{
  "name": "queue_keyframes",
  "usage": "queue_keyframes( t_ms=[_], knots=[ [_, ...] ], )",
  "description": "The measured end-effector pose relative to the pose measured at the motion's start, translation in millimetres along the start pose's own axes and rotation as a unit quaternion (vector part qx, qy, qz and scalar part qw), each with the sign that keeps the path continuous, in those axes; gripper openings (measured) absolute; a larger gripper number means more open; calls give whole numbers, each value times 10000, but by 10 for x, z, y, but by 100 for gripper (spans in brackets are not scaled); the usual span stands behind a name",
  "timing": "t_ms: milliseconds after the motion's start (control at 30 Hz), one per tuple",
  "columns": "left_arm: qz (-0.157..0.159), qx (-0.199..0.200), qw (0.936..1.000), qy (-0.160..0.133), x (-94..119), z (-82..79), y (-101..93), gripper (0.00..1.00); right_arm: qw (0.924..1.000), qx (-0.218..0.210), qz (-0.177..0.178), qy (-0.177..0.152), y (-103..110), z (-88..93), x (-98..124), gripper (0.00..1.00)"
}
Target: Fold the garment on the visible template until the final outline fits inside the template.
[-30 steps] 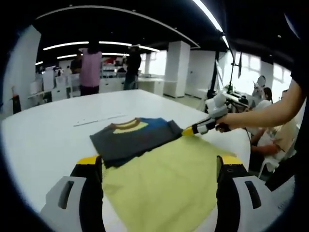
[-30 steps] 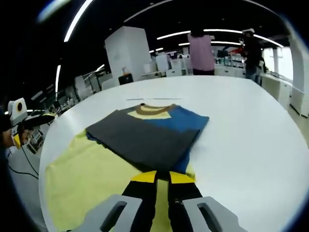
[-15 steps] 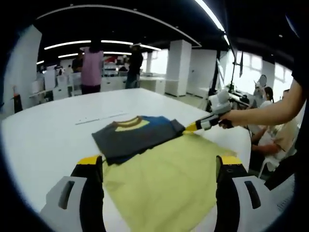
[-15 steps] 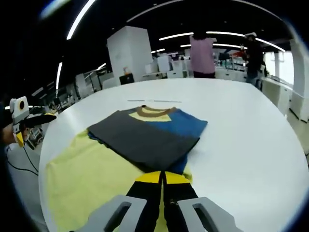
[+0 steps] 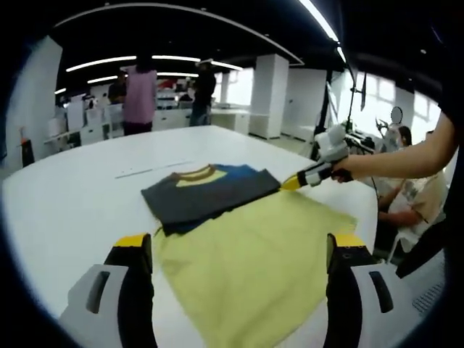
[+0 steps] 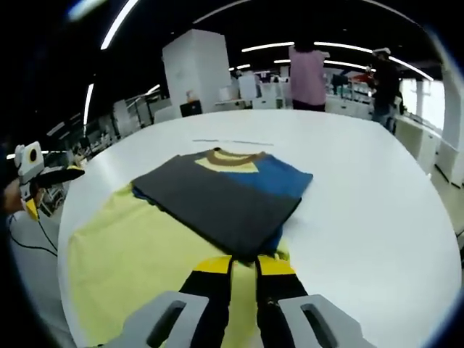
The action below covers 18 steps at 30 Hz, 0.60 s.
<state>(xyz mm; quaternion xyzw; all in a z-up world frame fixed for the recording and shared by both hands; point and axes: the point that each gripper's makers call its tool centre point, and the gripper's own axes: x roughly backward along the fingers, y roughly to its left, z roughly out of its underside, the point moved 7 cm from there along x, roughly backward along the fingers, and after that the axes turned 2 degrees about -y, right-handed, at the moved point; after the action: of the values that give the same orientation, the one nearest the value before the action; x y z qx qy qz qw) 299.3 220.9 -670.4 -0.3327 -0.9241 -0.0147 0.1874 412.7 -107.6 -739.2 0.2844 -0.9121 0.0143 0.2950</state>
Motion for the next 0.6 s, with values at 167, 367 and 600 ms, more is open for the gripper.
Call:
queue_keyframes(
  t_ms=[167,367,600],
  knots=[
    [60,-79,9999,69,23,29,-1,99,9993,31,-325,-196,104,-83,123,42],
    [163,-111,9997,117,66,76,11,99,9972,199,-670,-268,255,-114,310,61],
    [354,-243,9988,233,121,136,-6,99,9941,272,-1042,-104,423,-56,510,82]
  ],
)
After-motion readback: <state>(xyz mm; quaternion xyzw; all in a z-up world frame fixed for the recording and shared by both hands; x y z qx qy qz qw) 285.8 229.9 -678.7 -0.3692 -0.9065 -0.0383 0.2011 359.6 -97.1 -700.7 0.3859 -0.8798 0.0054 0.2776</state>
